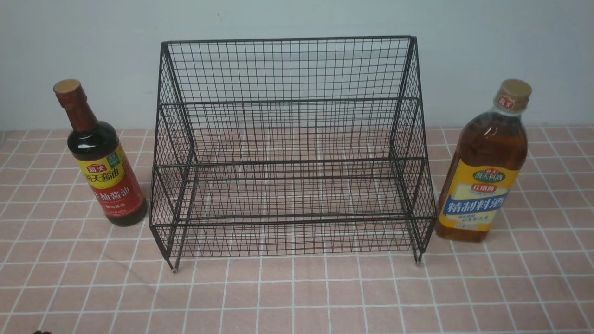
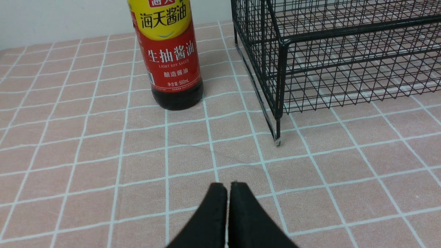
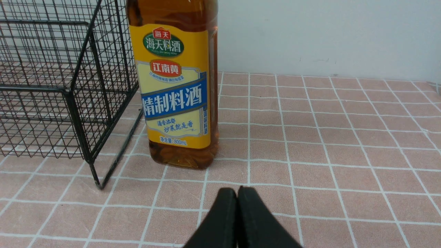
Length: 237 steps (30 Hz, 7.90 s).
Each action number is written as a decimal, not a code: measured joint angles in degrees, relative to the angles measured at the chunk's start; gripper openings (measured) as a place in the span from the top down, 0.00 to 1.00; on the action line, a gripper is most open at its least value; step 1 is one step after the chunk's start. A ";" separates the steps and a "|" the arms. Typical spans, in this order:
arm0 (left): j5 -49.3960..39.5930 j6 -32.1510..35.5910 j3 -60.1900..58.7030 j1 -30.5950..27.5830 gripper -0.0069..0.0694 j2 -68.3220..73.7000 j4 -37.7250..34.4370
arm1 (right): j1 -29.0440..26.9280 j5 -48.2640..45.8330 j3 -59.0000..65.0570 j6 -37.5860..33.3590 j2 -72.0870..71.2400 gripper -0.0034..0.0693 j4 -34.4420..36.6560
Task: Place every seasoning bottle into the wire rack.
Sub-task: Use the right arm to grab the condiment bottle closest to it, then use the right arm to put the condiment bottle back on the shelf, then use the left arm to grab the condiment bottle closest to it
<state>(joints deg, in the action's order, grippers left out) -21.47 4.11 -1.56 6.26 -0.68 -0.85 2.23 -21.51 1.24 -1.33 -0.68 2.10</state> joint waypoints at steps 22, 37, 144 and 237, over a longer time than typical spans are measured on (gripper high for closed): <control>0.00 0.00 0.00 0.00 0.92 0.00 0.00 | 0.00 0.00 0.00 0.00 0.00 0.97 0.00; 0.00 0.00 0.00 0.00 0.92 0.00 0.00 | 0.00 17.28 0.33 4.40 0.00 0.97 13.02; -0.04 0.00 0.00 0.00 0.92 0.00 0.00 | 14.63 48.57 -79.96 55.29 89.22 0.53 -56.84; -0.04 0.00 0.00 0.00 0.92 0.00 0.00 | 15.29 36.16 -82.92 79.74 87.96 0.48 -79.20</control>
<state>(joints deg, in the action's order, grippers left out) -21.51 4.11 -1.56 6.26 -0.68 -0.85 17.53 14.65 -81.67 78.41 87.29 -77.10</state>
